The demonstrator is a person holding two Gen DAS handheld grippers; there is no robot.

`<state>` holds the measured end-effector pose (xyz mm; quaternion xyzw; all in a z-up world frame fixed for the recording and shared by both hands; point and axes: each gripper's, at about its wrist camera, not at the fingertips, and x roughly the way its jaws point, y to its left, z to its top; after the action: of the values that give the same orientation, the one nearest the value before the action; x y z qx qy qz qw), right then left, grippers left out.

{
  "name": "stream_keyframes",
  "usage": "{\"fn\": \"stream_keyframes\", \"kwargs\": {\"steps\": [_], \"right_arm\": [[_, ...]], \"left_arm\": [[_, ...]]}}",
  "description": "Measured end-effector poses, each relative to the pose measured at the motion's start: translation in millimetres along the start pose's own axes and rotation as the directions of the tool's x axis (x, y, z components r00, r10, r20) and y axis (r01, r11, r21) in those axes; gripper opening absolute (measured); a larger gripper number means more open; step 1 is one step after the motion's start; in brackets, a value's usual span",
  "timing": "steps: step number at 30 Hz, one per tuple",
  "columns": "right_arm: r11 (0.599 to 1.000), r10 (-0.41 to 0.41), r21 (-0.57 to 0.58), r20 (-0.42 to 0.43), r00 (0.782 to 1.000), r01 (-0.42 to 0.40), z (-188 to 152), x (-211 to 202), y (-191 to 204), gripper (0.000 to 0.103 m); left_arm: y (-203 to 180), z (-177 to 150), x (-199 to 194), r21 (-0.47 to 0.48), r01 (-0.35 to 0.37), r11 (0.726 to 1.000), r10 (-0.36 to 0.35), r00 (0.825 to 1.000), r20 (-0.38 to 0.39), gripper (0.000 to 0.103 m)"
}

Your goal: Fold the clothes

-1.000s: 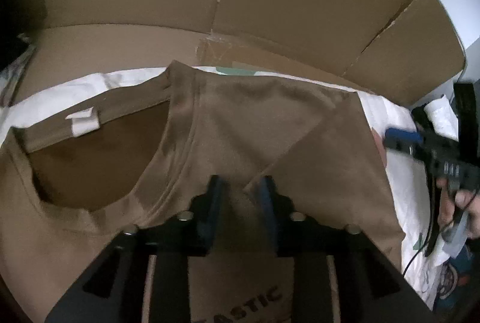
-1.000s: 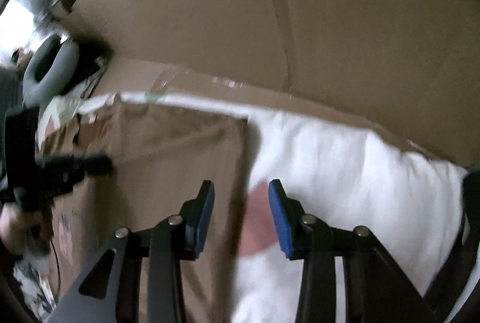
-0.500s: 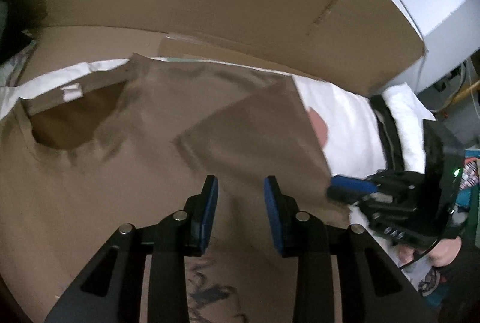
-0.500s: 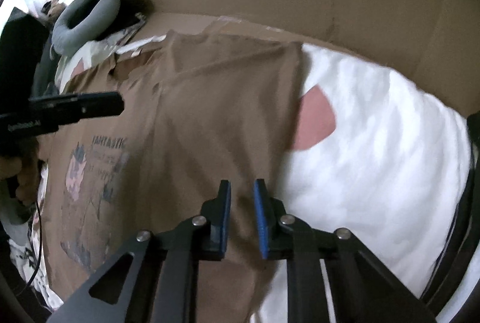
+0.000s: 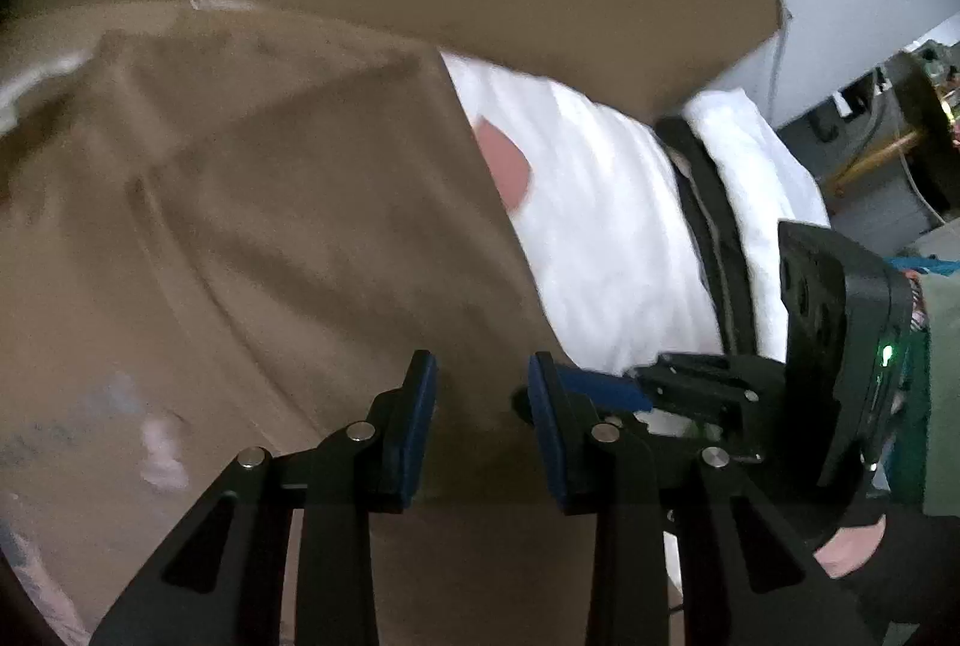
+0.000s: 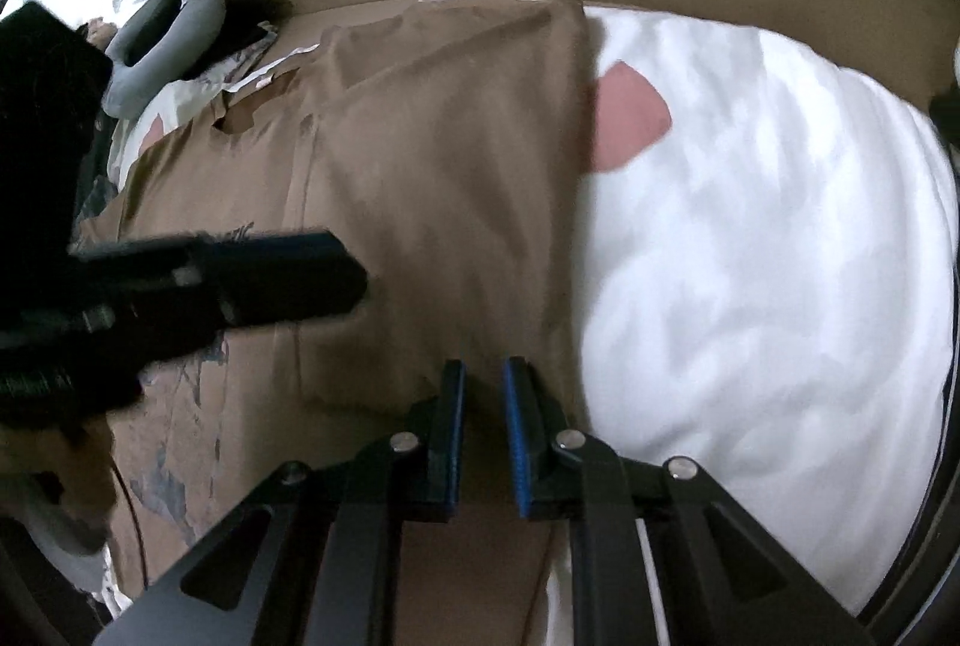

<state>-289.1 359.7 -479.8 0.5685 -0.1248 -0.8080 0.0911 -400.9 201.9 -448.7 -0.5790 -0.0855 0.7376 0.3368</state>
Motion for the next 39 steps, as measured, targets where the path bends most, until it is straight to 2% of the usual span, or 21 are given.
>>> {"fn": "stream_keyframes", "kwargs": {"steps": [6, 11, 17, 21, 29, 33, 39], "right_arm": [[0.999, 0.011, 0.038, 0.011, 1.000, -0.012, -10.2, -3.7, -5.7, 0.012], [0.999, 0.001, 0.051, 0.020, 1.000, -0.002, -12.5, -3.2, -5.3, 0.012], [0.999, -0.028, 0.044, 0.029, 0.999, 0.027, -14.9, -1.8, -1.7, 0.013], [0.998, -0.040, 0.040, 0.015, 0.999, 0.040, -12.6, -0.7, 0.0, 0.013], [0.997, -0.058, 0.037, -0.054, 0.997, 0.060, -1.5, -1.9, 5.4, 0.013], [0.999, -0.047, 0.019, -0.065, 0.997, 0.048, 0.2, -17.7, 12.1, 0.024], [0.998, -0.051, 0.026, -0.056, 0.997, 0.053, 2.1, -55.4, 17.5, 0.032]], "left_arm": [[9.9, -19.6, 5.5, 0.010, -0.043, 0.999, 0.044, 0.997, -0.059, 0.032], [20.9, -32.4, -0.7, -0.007, -0.043, 0.999, 0.043, 0.996, -0.076, 0.032], [23.0, -35.1, -3.1, 0.033, -0.056, 0.998, 0.059, 0.993, -0.106, 0.032], [22.6, -37.1, -5.3, 0.023, -0.066, 0.998, 0.069, 0.989, -0.132, 0.032], [11.5, -31.8, -39.5, 0.028, -0.089, 0.996, 0.091, 0.991, -0.098, 0.032], [5.7, -23.4, -63.1, 0.027, -0.093, 0.995, 0.095, 0.993, -0.073, 0.032], [-6.3, -17.8, -93.2, 0.043, -0.141, 0.989, 0.143, 0.987, -0.072, 0.032]]}}
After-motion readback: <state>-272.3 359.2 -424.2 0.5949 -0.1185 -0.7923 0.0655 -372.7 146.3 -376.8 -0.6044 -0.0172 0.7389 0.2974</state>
